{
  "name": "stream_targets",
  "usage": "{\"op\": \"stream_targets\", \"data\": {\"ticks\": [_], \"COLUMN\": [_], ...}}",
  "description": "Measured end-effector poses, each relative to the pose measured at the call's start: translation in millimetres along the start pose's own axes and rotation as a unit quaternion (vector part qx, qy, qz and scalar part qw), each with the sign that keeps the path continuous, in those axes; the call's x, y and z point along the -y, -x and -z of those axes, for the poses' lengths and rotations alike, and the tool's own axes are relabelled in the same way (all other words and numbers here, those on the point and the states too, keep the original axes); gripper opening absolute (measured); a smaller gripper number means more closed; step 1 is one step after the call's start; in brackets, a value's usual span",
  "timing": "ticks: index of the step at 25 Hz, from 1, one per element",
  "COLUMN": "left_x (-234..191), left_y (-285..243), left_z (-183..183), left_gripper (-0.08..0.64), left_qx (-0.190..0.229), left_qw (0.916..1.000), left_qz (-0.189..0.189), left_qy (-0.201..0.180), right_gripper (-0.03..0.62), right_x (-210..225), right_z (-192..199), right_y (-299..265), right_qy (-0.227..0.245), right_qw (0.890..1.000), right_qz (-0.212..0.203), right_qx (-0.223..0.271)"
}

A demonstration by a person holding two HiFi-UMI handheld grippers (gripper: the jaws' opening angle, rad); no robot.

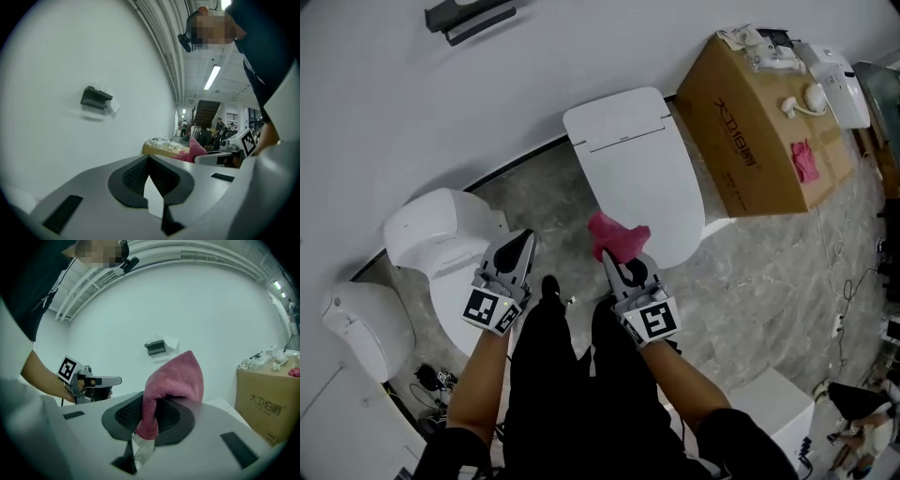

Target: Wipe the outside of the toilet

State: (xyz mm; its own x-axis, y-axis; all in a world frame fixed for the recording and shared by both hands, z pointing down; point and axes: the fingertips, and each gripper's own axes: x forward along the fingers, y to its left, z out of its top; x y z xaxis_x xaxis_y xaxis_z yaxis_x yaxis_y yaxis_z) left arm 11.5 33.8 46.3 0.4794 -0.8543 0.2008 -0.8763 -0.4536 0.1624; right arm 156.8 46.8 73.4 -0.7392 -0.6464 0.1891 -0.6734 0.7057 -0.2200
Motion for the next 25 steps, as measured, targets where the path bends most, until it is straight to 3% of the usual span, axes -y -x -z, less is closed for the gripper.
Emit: {"op": "stream_targets", "data": {"ticks": [5,15,20,25], "left_x": [-62.6,-160.4,-184.8,-218.5], "left_y": [-27.5,-66.0,-83.3,-95.2], "left_z": [42.8,125.5,154.1,166.8], "left_gripper": [0.015,0.014,0.015,0.015], "left_qx": [-0.003,-0.015,-0.030,-0.030], "left_qw": [0.9998,0.9996,0.9989,0.9994], "left_qz": [0.019,0.024,0.036,0.016], "left_qy": [0.009,0.010,0.006,0.000], "right_gripper": [0.071,0.071,0.071,0.071], "right_x": [-7.0,24.3,48.4,70.7], "right_z": [51.6,152.9,204.9,238.8], "right_y": [-85.9,-224.9,-281.4,-341.0], "right_qy": [0.014,0.013,0.032,0.054], "right_qw": [0.999,0.989,0.985,0.981], "right_qz": [0.018,0.117,0.125,0.121], "right_qx": [-0.040,-0.085,-0.118,-0.144]}}
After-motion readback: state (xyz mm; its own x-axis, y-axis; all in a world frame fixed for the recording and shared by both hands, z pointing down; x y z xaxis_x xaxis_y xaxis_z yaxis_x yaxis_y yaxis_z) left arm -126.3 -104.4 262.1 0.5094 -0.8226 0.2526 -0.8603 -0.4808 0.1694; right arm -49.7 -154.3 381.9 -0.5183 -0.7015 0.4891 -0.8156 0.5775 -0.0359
